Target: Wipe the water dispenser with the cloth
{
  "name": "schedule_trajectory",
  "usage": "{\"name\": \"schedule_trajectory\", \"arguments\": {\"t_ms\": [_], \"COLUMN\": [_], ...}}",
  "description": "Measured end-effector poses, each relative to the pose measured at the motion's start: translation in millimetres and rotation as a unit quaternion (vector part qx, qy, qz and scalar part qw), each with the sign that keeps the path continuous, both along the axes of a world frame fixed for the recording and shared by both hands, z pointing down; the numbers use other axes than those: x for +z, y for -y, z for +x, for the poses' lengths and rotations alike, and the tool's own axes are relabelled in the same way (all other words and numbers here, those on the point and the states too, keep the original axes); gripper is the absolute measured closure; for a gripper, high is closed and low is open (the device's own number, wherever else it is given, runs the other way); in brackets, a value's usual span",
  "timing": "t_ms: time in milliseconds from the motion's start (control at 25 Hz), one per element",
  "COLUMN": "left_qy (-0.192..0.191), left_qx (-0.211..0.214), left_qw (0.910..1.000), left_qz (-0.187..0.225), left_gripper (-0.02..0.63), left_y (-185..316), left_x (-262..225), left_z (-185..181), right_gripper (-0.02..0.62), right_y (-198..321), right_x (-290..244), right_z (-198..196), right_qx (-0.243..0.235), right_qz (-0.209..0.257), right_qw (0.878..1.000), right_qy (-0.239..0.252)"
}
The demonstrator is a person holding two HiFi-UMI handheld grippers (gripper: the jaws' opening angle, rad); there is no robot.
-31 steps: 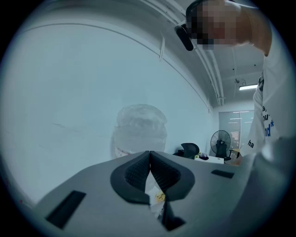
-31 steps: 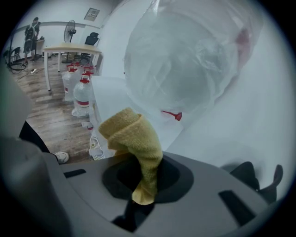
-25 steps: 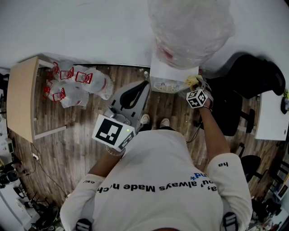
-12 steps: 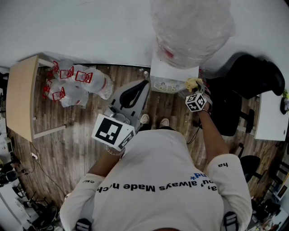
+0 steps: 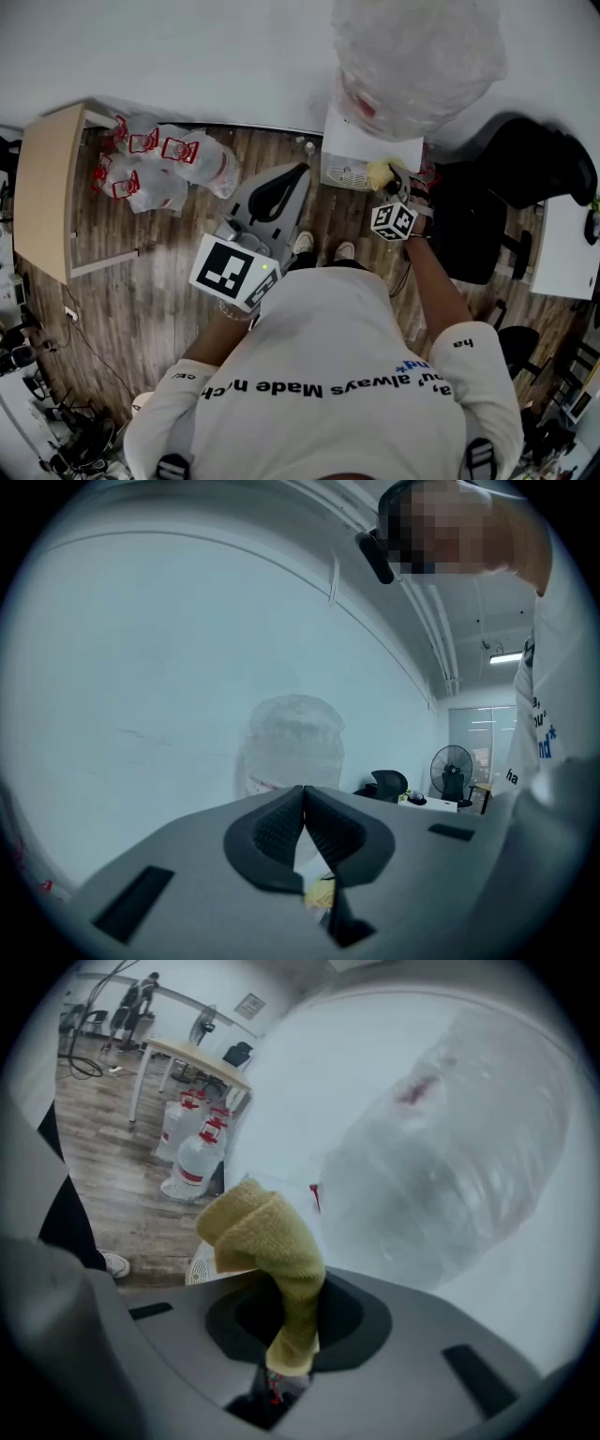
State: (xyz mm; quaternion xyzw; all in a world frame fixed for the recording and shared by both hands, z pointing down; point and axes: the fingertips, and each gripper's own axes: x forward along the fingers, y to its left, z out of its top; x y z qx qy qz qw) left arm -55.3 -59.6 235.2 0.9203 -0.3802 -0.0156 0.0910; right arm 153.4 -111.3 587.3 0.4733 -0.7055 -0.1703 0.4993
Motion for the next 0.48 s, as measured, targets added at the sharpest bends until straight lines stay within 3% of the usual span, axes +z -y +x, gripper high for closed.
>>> {"name": "schedule_trajectory", "arguments": {"t_ms": [200,480], "left_qy": [0.003,0.006], "left_qx": [-0.016,-0.03], "left_qw": [0.9999,0.9995], "left_qz": [-0.004,-0.008], "left_gripper": [0.586,0.586], "left_y": [5,7], "left_x": [4,7], "left_z": [-16,-35], "right_gripper": [0.537,0.537], "right_y": [0,3], "right_x": [-4,16], "right_z": [-71,-151], "right_qx": [-0.079,-0.174], "right_qz": [0.012,0.011], "right_qw": [0.997,0.983], "right_qy": [-0.012,-0.057]}}
